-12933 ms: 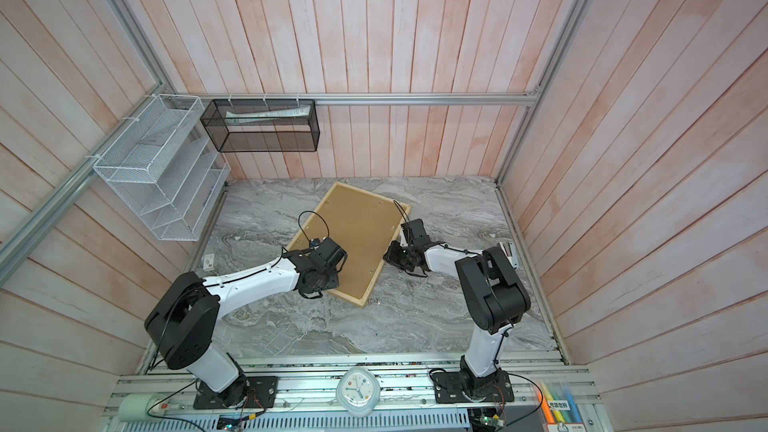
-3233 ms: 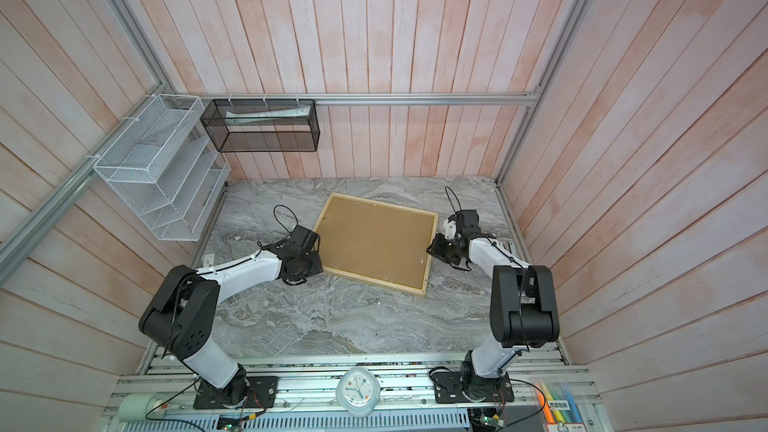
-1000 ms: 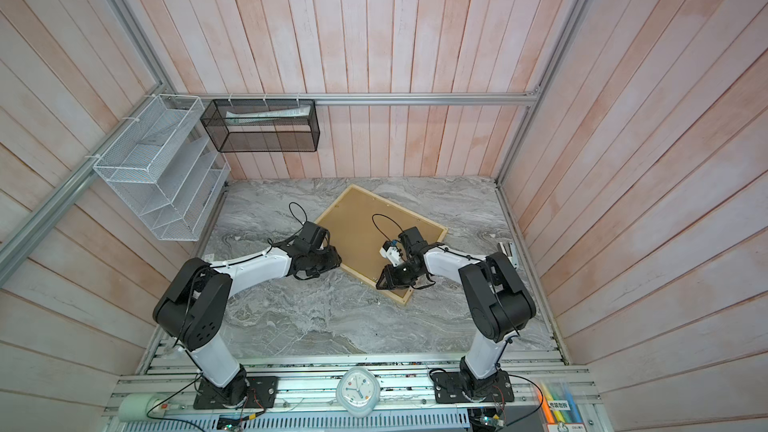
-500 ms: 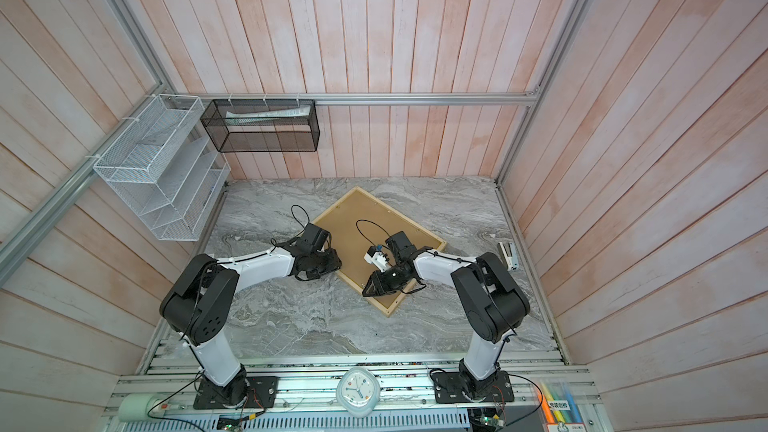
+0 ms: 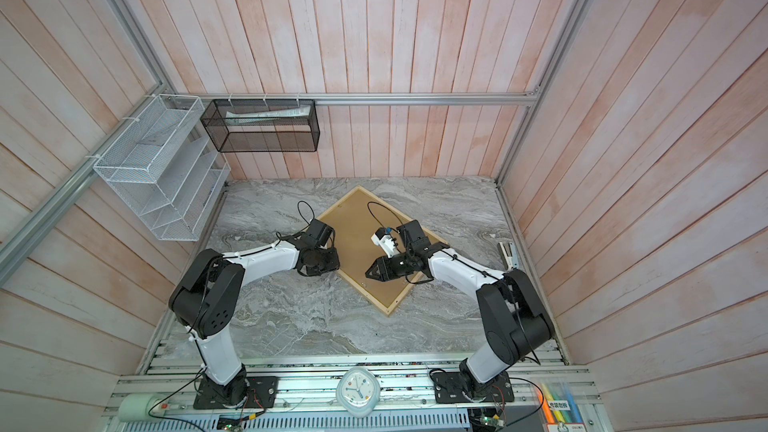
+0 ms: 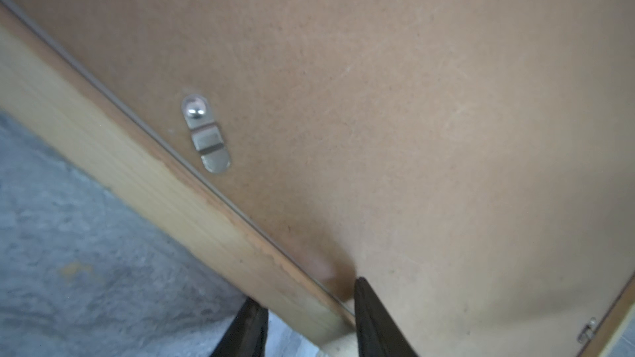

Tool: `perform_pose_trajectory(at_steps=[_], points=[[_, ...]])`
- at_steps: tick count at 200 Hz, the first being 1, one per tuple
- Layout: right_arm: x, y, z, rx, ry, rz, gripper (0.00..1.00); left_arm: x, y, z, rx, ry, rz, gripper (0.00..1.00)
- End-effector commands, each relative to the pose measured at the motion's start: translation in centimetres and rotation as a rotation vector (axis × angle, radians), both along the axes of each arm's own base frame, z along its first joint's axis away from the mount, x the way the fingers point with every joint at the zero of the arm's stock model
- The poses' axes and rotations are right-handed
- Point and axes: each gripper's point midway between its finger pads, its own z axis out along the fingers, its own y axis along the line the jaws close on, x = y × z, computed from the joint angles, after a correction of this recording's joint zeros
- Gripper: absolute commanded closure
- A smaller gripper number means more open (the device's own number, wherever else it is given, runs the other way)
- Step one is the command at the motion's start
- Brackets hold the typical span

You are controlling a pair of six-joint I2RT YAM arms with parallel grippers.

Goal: Put the photo into the frame

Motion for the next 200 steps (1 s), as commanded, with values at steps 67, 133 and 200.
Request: perform_pose_trajectory(at_steps=[67,133,200], points=[[4.0,-6.5,4.9,0.075,-0.162,-0.298,0.67,3.7,-2.0,-1.5,0.140,-0.040,-0.304,0.72],[4.1,-7.5,5.1,0.106,-0.154,-0.373,0.67,5.9,-5.1,-0.2,0.030,-0.151,-0.473,0.83],[5.7,-6.8,5.4,0.171,-0.146,-0.399,0.58,5.8,-4.4,2.5,0.019,-0.172,-0.424,0.65]])
